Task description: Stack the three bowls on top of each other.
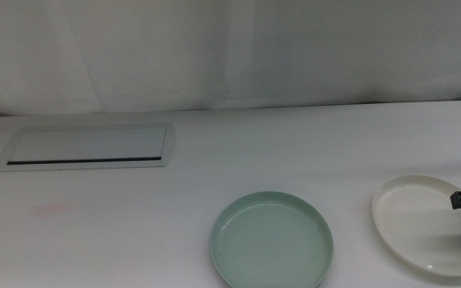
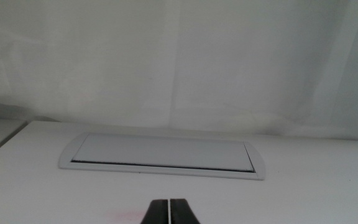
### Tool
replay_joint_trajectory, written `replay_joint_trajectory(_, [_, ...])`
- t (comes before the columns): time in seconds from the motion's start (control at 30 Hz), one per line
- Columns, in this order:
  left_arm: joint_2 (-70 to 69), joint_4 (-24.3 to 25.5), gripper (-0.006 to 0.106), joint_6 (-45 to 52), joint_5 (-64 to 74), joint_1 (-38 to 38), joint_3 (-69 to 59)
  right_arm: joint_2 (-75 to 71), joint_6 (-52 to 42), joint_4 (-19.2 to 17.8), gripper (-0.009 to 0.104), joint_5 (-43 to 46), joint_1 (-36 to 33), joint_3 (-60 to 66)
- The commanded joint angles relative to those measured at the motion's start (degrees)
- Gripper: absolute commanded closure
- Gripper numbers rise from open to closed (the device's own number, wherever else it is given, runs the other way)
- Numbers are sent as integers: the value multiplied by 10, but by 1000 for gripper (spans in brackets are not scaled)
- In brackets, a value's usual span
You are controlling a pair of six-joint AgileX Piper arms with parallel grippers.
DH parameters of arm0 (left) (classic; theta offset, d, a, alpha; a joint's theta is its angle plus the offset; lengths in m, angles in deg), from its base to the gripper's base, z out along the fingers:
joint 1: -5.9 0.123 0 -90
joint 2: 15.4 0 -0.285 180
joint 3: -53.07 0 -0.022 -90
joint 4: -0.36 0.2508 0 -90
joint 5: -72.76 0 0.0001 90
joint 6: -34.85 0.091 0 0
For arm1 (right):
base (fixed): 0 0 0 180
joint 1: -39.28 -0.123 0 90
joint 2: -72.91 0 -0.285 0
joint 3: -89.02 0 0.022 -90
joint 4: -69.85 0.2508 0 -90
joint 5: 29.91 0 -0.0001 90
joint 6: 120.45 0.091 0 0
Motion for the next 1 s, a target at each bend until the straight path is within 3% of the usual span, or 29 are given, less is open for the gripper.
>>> replay_joint_trajectory(0.0, [-20,-2,102,-1,-8,-2,-23,24,3,-5,98,-3,-2,9])
replay_joint_trajectory(0.3, [-20,-2,102,-1,-8,-2,-23,-10,6,-14,98,-24,-1,-18])
replay_joint_trajectory(0.97, [-20,-2,102,-1,-8,-2,-23,-232,7,-23,98,-115,-1,-33])
